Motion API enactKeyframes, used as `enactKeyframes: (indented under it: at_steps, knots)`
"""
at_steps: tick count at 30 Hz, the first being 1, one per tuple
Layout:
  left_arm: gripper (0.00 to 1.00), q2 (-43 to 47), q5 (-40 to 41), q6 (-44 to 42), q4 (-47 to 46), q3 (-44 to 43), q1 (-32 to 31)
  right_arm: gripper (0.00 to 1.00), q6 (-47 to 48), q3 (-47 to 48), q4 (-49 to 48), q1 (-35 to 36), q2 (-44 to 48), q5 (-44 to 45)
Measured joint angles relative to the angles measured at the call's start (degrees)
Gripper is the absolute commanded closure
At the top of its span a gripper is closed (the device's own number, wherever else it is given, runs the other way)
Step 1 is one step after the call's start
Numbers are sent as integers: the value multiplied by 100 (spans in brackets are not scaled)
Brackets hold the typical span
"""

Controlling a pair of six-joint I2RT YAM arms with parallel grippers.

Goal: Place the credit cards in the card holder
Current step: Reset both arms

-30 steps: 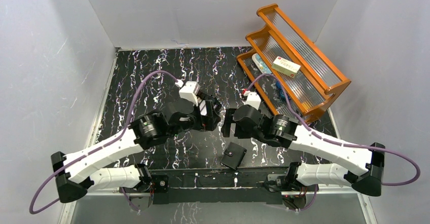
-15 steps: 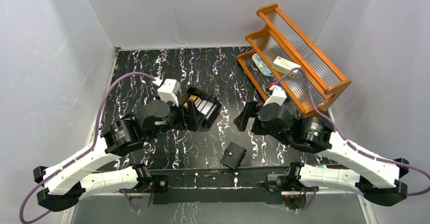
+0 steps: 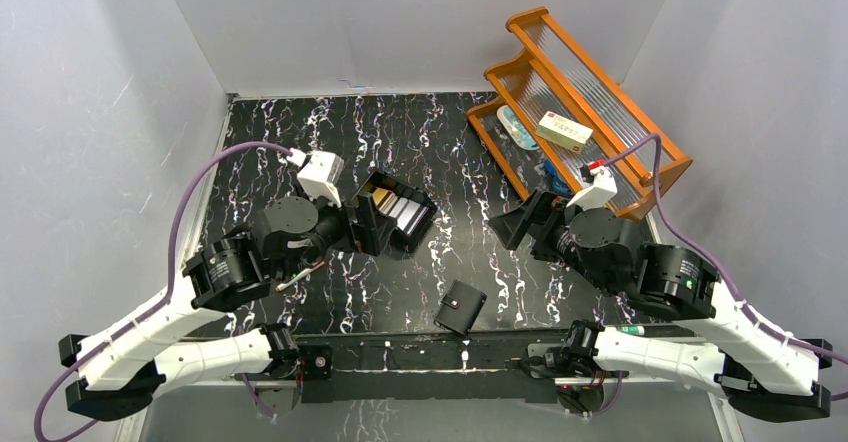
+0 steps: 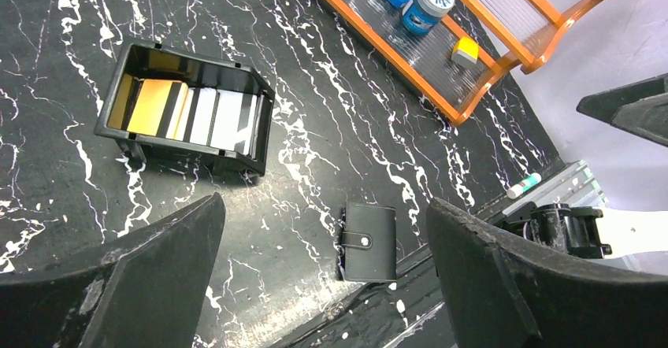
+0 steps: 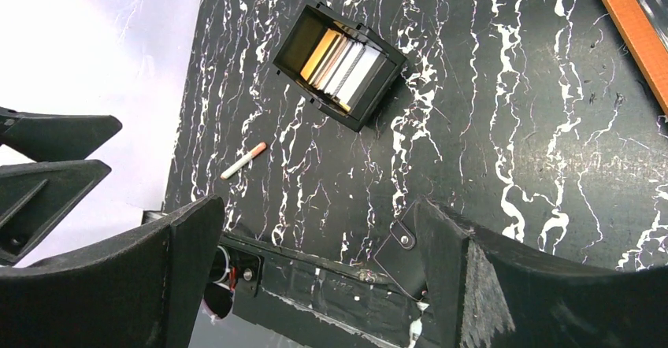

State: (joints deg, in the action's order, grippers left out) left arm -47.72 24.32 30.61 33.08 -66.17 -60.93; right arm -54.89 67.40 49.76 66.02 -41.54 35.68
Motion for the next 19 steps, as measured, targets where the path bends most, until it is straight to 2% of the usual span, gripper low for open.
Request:
enactKeyframes:
  at_steps: [10, 19]
  knots:
    - [1, 330, 339, -15, -94, -35, 0, 2, 2, -11, 15, 0, 35, 15]
    - [1, 28, 323, 7, -175, -63, 0, 2, 15, -11, -81, 0, 55, 11]
